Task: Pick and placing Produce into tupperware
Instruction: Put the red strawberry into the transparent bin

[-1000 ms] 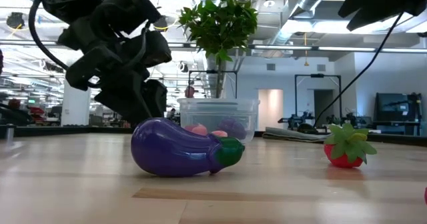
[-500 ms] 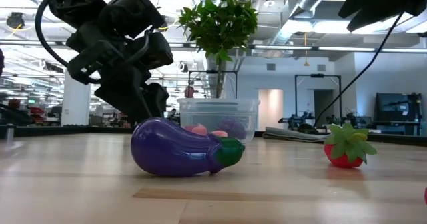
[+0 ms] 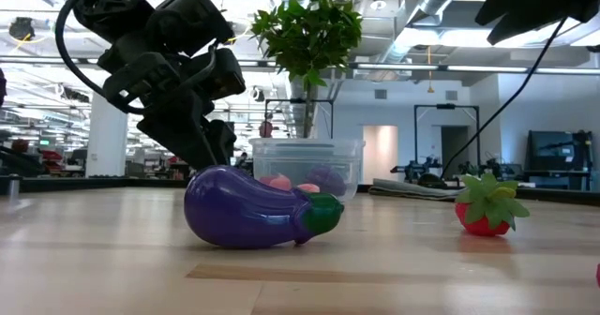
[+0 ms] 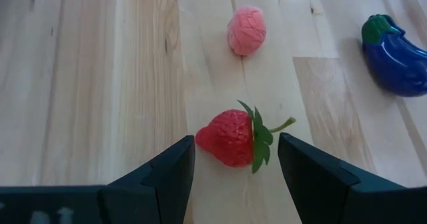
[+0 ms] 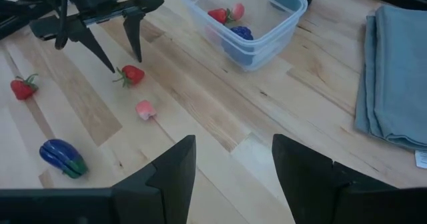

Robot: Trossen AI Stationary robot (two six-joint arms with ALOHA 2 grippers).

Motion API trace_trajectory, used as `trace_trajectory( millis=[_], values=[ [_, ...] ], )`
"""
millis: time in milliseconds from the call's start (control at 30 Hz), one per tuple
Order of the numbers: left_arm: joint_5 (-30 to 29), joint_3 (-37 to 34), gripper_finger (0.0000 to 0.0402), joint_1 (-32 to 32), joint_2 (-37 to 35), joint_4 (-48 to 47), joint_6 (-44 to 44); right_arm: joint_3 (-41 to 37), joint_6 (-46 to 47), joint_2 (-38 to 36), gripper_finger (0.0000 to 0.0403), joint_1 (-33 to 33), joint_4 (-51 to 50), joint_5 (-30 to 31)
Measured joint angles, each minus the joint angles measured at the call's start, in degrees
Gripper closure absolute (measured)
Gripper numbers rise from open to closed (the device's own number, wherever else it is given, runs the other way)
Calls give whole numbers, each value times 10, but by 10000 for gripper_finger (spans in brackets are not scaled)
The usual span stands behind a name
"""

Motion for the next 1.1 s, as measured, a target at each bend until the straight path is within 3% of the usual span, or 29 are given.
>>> trace_trajectory(
  millis=[367,1100],
  values=[
    [1,0,195,0,7,42,-29,0,0,0,182,0,0,0],
    [-14,0,195,-3,18,34,-25,0,-2,0,182,0,8,0]
  ],
)
